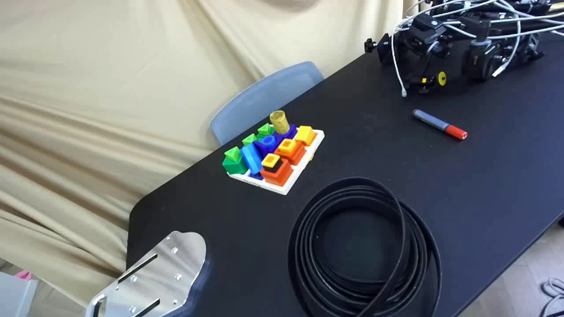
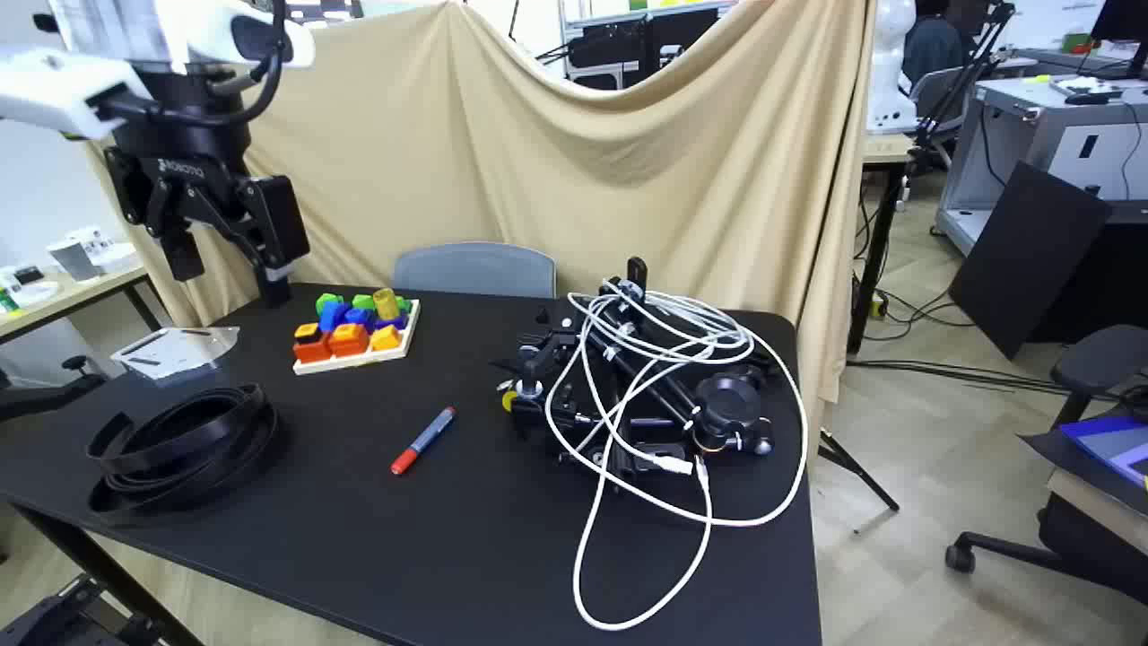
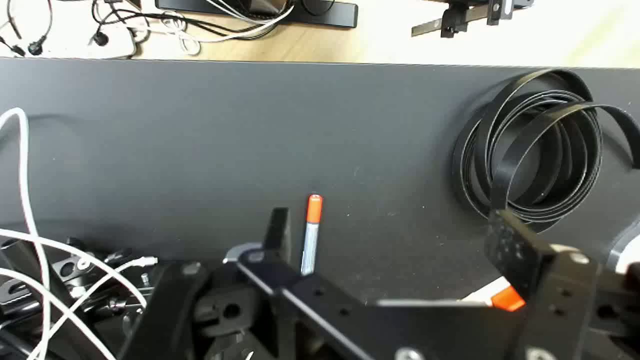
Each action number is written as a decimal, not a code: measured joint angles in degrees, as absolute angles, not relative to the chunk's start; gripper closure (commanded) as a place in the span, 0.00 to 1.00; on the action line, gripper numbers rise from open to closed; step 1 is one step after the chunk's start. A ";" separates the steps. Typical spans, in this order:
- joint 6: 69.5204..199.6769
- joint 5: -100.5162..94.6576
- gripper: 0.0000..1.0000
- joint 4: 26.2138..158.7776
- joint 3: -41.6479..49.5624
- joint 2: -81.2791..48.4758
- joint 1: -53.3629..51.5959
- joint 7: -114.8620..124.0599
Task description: Move the pen
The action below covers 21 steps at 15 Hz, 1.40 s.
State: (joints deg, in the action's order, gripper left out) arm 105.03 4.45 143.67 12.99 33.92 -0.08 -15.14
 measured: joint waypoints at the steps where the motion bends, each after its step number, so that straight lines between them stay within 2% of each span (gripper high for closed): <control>1: 105.04 4.45 0.00 143.67 12.99 33.90 -0.08 -15.15; 16: 105.17 4.52 0.00 143.68 12.85 33.76 -0.04 -15.20; 21: 112.97 4.71 0.00 144.48 11.73 29.28 -0.04 -15.41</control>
